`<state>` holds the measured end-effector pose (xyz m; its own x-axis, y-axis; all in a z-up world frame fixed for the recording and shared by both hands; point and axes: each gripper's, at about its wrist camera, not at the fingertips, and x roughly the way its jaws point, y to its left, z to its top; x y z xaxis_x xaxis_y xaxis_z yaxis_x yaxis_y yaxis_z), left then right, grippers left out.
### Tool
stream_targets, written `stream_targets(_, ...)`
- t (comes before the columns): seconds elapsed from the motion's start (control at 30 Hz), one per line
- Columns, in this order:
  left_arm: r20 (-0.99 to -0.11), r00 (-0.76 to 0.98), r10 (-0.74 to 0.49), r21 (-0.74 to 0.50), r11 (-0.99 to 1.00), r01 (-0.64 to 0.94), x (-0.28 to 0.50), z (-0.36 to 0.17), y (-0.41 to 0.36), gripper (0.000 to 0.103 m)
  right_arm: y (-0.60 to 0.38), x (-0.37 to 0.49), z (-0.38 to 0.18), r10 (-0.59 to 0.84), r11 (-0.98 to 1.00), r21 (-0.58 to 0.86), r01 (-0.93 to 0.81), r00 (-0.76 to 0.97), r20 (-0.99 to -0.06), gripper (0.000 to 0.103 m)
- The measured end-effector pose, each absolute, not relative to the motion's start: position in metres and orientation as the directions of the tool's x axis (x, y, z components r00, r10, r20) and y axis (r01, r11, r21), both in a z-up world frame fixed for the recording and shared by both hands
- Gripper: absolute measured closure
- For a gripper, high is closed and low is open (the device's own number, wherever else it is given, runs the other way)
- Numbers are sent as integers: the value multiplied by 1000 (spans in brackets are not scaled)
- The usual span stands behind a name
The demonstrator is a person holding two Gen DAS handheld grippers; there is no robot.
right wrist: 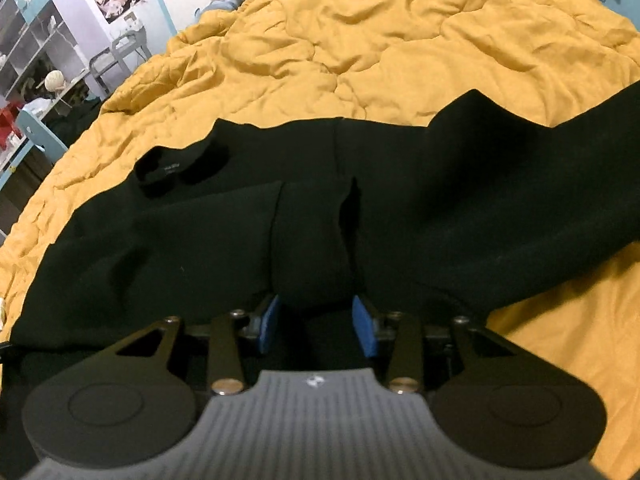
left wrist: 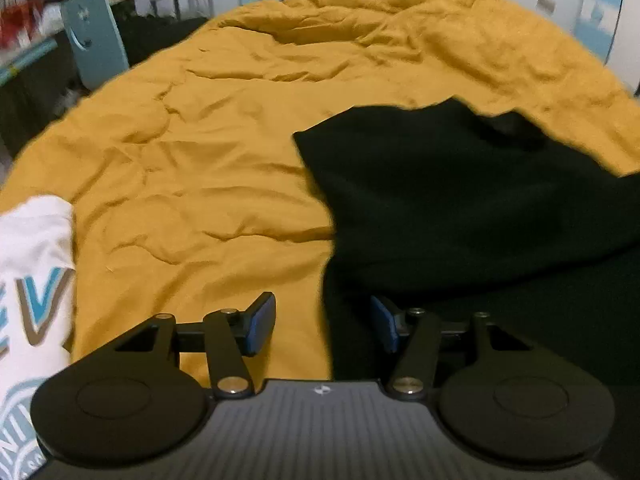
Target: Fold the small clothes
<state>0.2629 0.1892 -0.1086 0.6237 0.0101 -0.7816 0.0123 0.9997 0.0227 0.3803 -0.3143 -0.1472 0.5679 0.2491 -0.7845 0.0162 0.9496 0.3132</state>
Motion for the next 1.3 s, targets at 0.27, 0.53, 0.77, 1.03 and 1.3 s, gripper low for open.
stream_targets(0.27,-725,682,-98,-169,985,-37,271,-101,202,96,-309,378,-134,227,958,287,0,613,-756,103)
stream_targets(0.53,-801,583,-135,-278,947,-163,281,-133,228,95,-327,380,-158,192,957,279,81,545,-816,103)
stream_targets(0.77,-785,614,-85,-208,969,-131,266,-95,211,81,-345,360,-116,234,954,299,5,608,-759,97)
stream_targets(1.03,-677,736,-11,-167,976,-139,243,-39,181,62,-412,339,-57,105,975,215,59,728,-677,58)
stream_targets(1.3,-605,796,16,-158,978,-140,262,-24,144,59,-513,316,-23,-97,940,203,273,787,-609,50)
